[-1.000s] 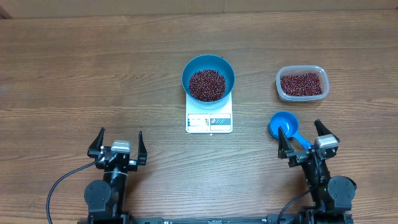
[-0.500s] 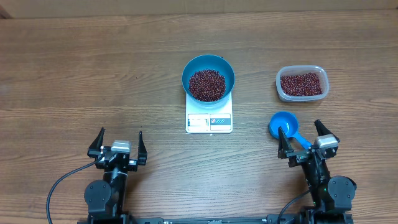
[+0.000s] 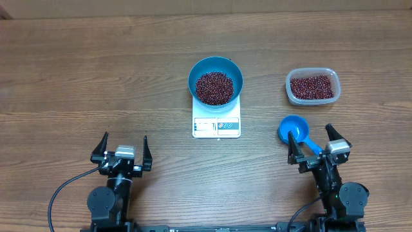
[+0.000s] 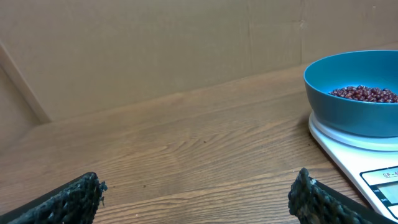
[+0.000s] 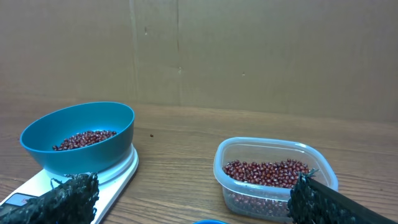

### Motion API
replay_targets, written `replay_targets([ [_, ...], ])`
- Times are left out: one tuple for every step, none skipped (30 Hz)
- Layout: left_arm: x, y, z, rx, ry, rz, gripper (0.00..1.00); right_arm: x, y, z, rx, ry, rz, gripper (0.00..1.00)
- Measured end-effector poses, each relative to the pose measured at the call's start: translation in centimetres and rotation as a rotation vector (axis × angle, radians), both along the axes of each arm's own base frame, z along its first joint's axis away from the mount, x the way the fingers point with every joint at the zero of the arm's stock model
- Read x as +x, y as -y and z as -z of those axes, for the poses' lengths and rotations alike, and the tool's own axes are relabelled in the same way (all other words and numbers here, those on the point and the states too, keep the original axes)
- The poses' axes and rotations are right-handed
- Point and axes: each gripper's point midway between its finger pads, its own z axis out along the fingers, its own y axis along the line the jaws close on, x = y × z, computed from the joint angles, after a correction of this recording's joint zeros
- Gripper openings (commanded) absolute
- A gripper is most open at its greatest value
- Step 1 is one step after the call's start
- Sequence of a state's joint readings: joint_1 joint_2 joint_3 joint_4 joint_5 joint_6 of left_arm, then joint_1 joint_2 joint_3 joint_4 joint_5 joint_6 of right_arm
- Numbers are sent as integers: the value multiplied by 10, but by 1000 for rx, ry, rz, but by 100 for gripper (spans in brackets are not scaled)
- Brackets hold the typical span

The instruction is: Scoop item into bowl and weigh 150g on scale

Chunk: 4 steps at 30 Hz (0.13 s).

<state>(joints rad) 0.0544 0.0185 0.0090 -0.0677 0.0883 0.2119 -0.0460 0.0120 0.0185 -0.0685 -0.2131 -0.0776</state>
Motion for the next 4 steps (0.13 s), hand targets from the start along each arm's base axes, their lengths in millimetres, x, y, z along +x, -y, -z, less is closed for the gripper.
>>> replay_targets([
  [0,0,0,0,0,0,100,0,0,0,0,1,0,100],
  [0,0,0,0,0,0,100,0,0,0,0,0,0,100],
  [0,0,0,0,0,0,100,0,0,0,0,0,0,100],
  [0,0,0,0,0,0,99,0,0,0,0,0,-1,100],
])
